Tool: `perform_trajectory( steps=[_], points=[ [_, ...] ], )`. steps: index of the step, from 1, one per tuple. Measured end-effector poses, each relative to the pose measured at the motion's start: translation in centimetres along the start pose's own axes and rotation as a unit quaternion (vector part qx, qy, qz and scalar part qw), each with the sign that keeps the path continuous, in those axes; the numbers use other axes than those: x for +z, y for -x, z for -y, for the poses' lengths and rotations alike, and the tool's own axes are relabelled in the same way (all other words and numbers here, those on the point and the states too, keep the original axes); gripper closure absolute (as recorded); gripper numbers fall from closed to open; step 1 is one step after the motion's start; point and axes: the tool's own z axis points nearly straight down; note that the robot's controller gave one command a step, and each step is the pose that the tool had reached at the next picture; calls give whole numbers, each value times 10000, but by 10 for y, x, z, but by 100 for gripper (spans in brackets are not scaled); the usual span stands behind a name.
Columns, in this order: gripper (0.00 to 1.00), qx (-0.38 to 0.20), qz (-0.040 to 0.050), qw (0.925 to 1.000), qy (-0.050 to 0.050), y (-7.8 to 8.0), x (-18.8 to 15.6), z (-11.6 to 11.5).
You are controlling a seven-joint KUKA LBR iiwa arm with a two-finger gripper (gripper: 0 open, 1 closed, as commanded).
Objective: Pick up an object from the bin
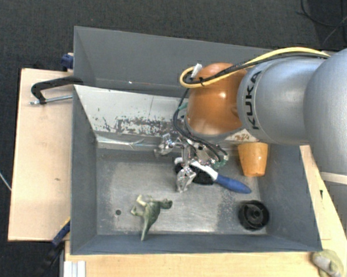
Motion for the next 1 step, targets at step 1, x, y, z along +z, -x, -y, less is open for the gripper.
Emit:
perform_trajectory(
  steps=[1],
  points=[
    [0, -398, 70, 9992, 20, -48, -14, 84]
  ],
)
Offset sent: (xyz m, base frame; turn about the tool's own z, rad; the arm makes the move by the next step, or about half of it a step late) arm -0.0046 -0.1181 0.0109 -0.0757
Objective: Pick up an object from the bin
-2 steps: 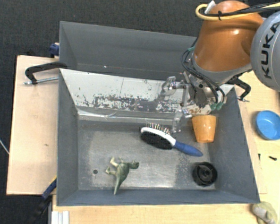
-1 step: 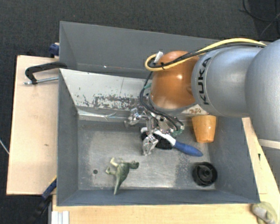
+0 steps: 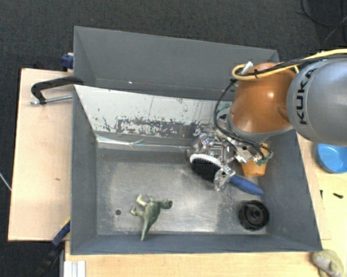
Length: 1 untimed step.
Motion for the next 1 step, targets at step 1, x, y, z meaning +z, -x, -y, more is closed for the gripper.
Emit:
perform_trajectory(
  steps=[1],
  points=[
    [100, 25, 8, 10000, 41, 0, 1, -2]
  ],
)
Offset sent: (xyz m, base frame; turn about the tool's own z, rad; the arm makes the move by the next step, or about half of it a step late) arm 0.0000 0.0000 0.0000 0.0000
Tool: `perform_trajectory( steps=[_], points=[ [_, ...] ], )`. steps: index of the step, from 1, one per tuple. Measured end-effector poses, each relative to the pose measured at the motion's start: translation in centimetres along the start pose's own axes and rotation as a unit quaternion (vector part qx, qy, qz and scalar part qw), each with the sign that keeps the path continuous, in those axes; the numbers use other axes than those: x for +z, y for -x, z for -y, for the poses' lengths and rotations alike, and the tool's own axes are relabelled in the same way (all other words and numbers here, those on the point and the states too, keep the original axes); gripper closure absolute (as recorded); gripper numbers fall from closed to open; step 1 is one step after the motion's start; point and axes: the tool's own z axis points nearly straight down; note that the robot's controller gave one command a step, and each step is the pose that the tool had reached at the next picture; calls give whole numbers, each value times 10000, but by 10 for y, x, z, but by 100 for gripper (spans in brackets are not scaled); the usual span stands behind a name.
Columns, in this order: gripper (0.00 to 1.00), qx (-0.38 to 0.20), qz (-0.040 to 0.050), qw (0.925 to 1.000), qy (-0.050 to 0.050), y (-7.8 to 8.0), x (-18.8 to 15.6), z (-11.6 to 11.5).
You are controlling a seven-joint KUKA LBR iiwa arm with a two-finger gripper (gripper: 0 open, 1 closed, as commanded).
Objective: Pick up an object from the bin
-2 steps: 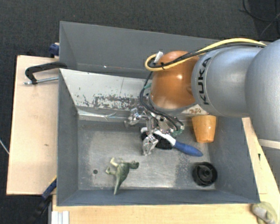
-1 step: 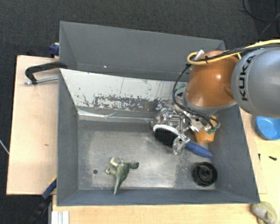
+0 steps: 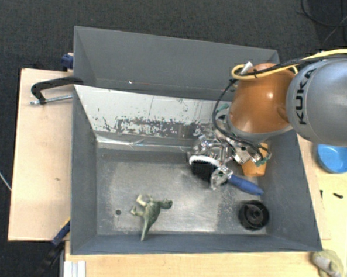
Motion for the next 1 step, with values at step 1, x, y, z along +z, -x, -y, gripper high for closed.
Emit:
perform_trajectory(
  steps=[1],
  points=[
    [100, -1528, -59, 9882, -74, 0, -206, -7]
  ],
)
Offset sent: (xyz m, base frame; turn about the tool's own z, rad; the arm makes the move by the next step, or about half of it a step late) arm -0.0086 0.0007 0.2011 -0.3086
